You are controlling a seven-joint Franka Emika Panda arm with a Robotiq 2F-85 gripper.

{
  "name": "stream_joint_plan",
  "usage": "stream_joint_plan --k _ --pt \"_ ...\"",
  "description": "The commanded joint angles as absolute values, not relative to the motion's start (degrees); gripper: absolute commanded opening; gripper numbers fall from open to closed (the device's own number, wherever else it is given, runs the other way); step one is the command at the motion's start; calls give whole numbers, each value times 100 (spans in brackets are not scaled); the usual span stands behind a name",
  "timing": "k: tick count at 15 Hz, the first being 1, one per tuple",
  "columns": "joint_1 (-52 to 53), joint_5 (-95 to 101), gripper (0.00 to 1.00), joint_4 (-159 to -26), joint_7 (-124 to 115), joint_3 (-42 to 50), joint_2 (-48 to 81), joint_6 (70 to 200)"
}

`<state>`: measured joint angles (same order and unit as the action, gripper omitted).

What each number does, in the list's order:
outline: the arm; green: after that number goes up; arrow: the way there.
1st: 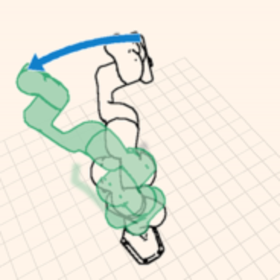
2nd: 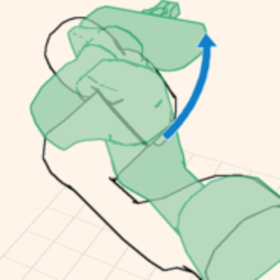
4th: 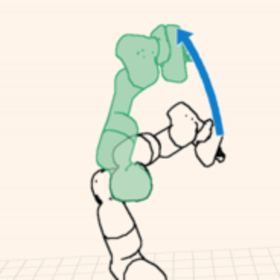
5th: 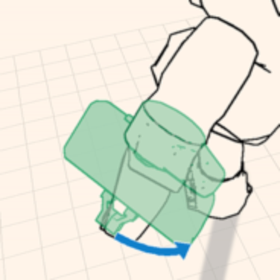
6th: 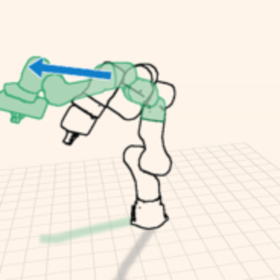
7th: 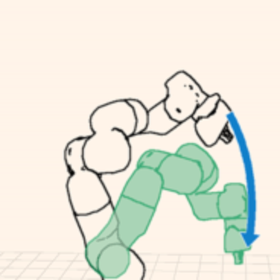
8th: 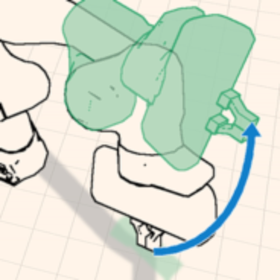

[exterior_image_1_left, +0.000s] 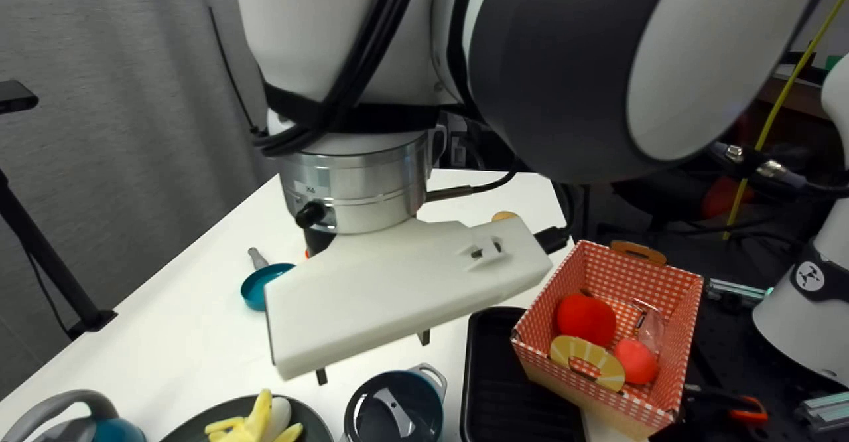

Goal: Take the lid off the blue pot and put it on the counter

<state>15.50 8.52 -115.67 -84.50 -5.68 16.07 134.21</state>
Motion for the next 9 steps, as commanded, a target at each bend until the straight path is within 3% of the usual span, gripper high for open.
stream_joint_plan --k 1,9 --pt "1494 658 100 -11590 -8250 -604 1594 13497" --pt "1504 716 100 -11601 -8236 -586 1594 13502"
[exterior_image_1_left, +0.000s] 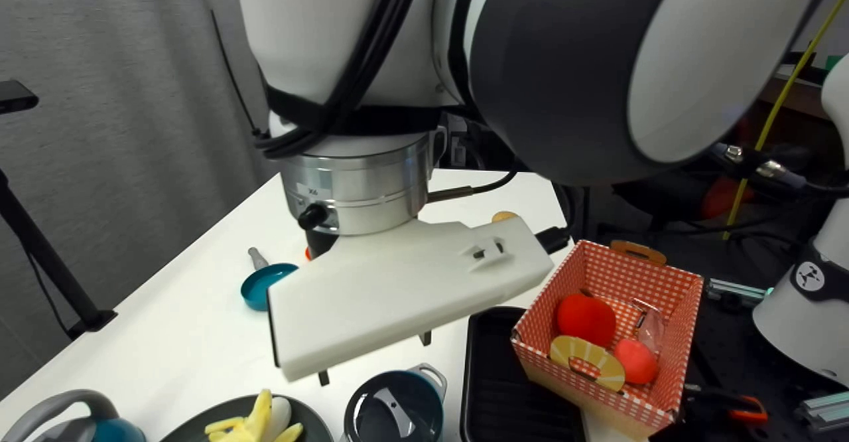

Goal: Take the lid off the blue pot and put it on the counter

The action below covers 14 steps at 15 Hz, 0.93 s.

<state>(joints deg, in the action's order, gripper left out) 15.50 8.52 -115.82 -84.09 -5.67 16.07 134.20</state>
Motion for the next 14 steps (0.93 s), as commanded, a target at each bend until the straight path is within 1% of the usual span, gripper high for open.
stream_joint_plan --k 1,14 --pt "1566 841 100 -11576 -8394 -550 1605 13411" --pt "1577 796 100 -11535 -8486 -548 1605 13010"
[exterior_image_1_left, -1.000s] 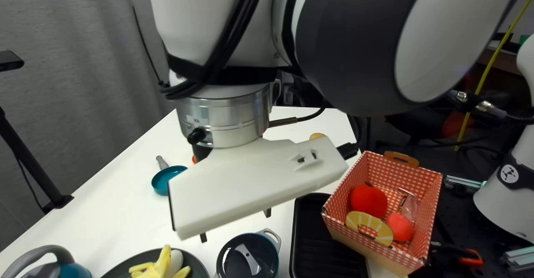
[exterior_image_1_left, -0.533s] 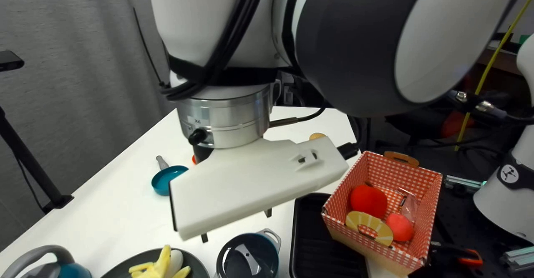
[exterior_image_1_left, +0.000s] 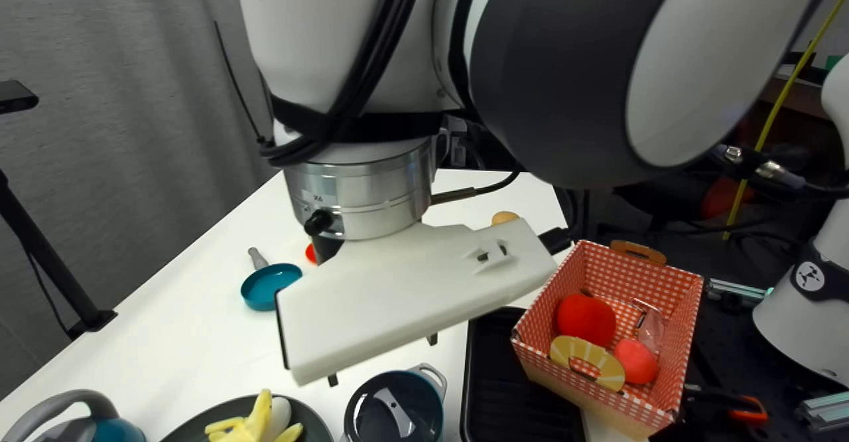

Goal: Take the lid off the blue pot and put it on the counter

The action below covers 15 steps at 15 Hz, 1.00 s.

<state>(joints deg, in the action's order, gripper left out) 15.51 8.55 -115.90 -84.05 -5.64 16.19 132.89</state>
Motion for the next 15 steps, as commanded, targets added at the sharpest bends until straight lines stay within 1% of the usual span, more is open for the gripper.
stream_joint_plan --k 1,6,13,15 --pt "1571 758 100 -11518 -8494 -559 1604 12896" --pt "1558 749 100 -11484 -8504 -576 1613 12608" --pt "1550 769 100 -11495 -8455 -580 1617 12705" --pt "1527 724 100 -11533 -8369 -601 1618 12941"
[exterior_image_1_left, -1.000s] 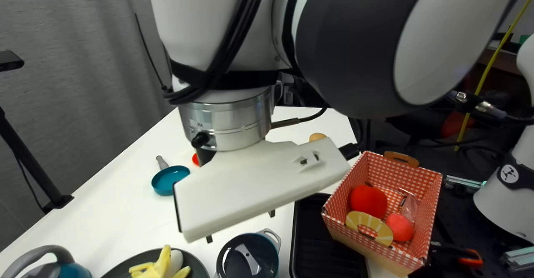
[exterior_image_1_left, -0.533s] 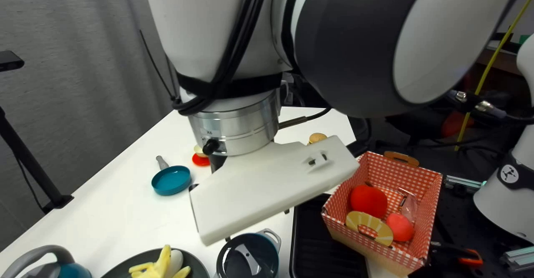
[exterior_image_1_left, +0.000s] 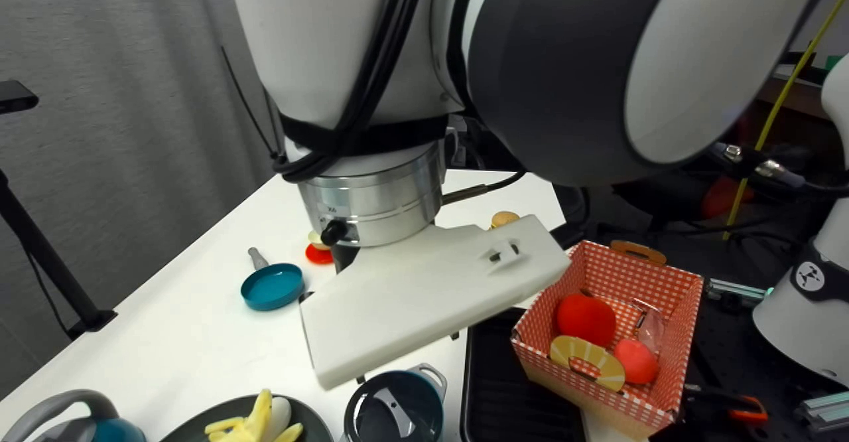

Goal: Take the lid off the blue pot and put it on the counter

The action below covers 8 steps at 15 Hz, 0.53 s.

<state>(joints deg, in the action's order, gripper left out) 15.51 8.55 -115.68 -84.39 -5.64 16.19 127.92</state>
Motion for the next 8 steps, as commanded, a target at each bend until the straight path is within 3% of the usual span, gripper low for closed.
stream_joint_plan --k 1,8 --pt "1555 851 100 -11561 -8433 -562 1619 12827" --pt "1528 847 100 -11619 -8345 -563 1634 12987"
